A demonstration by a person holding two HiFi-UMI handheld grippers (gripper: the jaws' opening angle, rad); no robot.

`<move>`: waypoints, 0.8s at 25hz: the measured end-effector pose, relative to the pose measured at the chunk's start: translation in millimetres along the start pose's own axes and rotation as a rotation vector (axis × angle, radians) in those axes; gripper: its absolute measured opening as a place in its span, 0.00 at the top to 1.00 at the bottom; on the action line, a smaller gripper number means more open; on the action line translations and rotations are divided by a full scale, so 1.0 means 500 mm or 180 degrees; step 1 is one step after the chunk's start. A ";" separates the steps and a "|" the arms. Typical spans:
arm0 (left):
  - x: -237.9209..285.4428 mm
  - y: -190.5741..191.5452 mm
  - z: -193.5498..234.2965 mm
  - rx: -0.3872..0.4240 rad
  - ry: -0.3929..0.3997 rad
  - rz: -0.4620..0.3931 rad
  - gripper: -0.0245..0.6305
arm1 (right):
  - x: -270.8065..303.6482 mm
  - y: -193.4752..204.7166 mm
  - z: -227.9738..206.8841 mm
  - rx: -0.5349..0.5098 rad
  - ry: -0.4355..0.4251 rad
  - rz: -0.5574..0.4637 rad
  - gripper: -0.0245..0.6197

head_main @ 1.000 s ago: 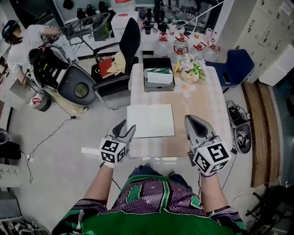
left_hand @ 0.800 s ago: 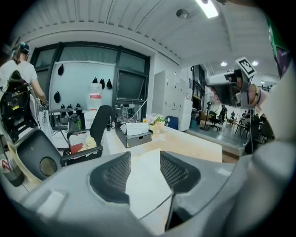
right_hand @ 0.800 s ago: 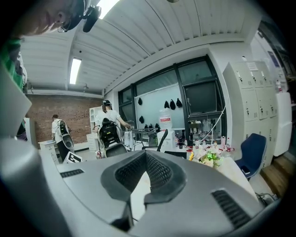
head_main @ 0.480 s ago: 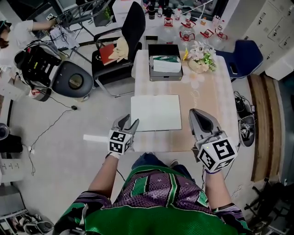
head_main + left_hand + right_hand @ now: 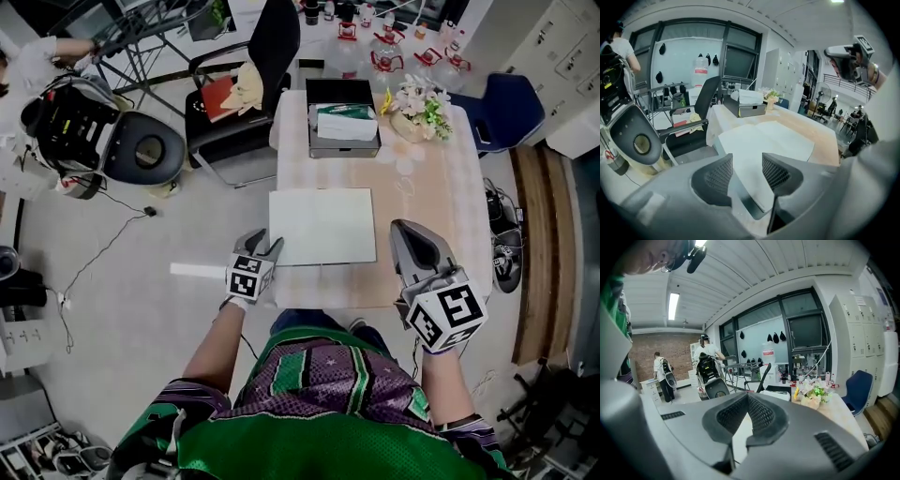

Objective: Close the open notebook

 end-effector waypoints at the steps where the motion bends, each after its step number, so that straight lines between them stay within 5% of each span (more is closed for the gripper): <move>1: 0.005 0.004 0.002 0.0006 0.0008 0.0026 0.65 | 0.002 0.002 -0.001 -0.0001 0.0016 0.0013 0.96; 20: 0.047 0.053 0.038 -0.0411 0.0115 0.0239 0.61 | 0.012 0.036 0.013 -0.0001 0.0225 0.0147 0.96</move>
Point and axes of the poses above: the fingertips, and each gripper's own axes: x forward along the fingers, z to its left, y out of its underside, the point moved 5 cm from there along -x, backward along the fingers, and after that the axes turned 2 degrees about -z, right-handed, at the moved point
